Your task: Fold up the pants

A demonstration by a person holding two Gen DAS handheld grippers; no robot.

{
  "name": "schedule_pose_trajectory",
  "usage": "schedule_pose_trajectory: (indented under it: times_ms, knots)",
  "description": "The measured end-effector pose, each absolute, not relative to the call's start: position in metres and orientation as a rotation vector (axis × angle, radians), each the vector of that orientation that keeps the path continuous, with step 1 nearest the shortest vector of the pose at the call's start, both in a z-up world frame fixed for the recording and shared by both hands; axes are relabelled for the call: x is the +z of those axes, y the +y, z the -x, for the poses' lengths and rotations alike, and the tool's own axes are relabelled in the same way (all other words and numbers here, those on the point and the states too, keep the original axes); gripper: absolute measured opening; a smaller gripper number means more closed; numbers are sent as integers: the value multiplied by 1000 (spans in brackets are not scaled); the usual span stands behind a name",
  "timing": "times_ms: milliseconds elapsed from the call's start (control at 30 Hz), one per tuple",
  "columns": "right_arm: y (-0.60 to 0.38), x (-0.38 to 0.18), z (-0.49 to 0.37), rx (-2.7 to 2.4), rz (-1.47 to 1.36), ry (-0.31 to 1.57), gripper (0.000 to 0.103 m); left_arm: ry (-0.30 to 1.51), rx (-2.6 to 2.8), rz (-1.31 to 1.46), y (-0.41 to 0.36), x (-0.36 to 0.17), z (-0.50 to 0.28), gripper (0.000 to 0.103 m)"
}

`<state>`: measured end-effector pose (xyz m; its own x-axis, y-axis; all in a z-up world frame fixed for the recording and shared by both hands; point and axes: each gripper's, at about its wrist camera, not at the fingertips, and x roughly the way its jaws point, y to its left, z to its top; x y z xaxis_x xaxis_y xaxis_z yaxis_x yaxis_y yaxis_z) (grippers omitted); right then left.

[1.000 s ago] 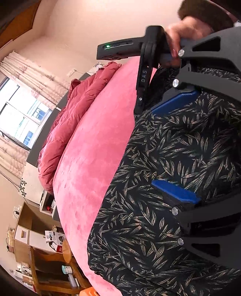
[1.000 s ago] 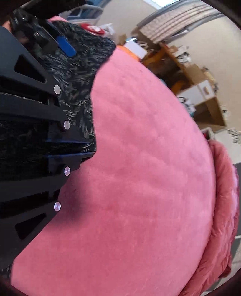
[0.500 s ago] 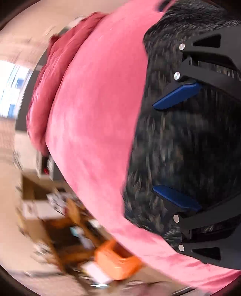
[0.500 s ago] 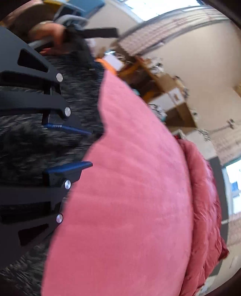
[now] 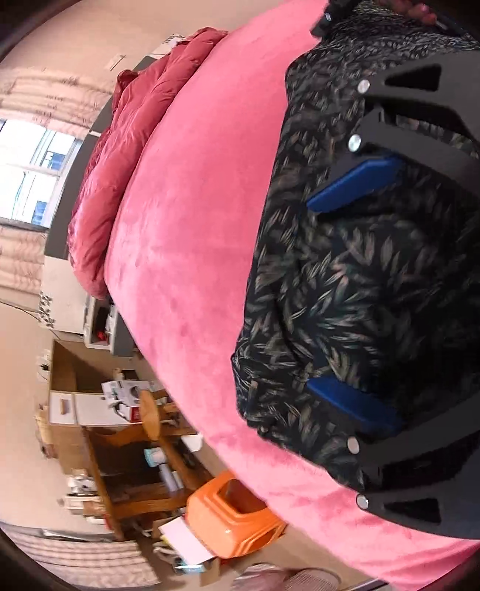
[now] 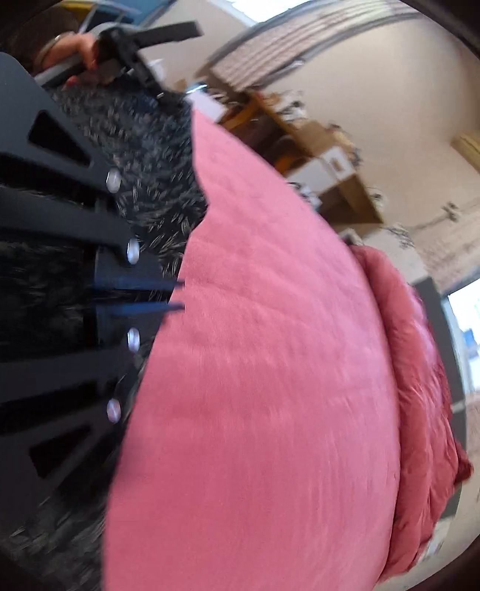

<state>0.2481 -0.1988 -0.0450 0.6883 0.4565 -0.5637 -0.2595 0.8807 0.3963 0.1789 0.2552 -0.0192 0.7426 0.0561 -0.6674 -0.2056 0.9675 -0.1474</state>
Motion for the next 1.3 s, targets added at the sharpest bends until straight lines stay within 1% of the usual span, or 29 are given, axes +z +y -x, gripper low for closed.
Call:
schedule_pose_trajectory:
  times_ms: [33, 67, 133, 300, 367, 533, 667, 900, 933, 1067, 1200, 1300]
  knots:
    - [-209, -38, -233, 417, -332, 669, 41, 685, 126, 214, 248, -11, -169, 96]
    - [-218, -31, -218, 419, -346, 641, 45, 660, 107, 219, 242, -7, -161, 97]
    - [-232, -23, -198, 399, -332, 633, 45, 616, 27, 244, 222, 0, -142, 100]
    - [-288, -19, -152, 294, -369, 672, 46, 610, -162, 221, 165, -5, -113, 101]
    - [-319, -21, -132, 207, -426, 689, 56, 617, -210, 207, 148, -11, -106, 101]
    - [-399, -29, -88, 39, -635, 680, 56, 711, -219, 101, 119, -26, -107, 101]
    - [-471, -46, -50, -96, -893, 609, 56, 715, -241, 157, 126, -27, -105, 101]
    - [-550, -80, 6, -312, -1229, 461, 56, 719, -240, 161, 126, -30, -104, 101]
    - [-558, -86, 8, -348, -1264, 472, 56, 721, -238, 159, 126, -30, -107, 101]
    - [-573, -98, 2, -365, -1326, 468, 56, 721, -236, 158, 127, -29, -109, 101]
    - [-570, -97, -10, -393, -1286, 448, 55, 724, -231, 154, 125, -28, -110, 101]
    - [-572, -100, -20, -399, -1257, 436, 46, 731, -226, 149, 121, -28, -111, 101]
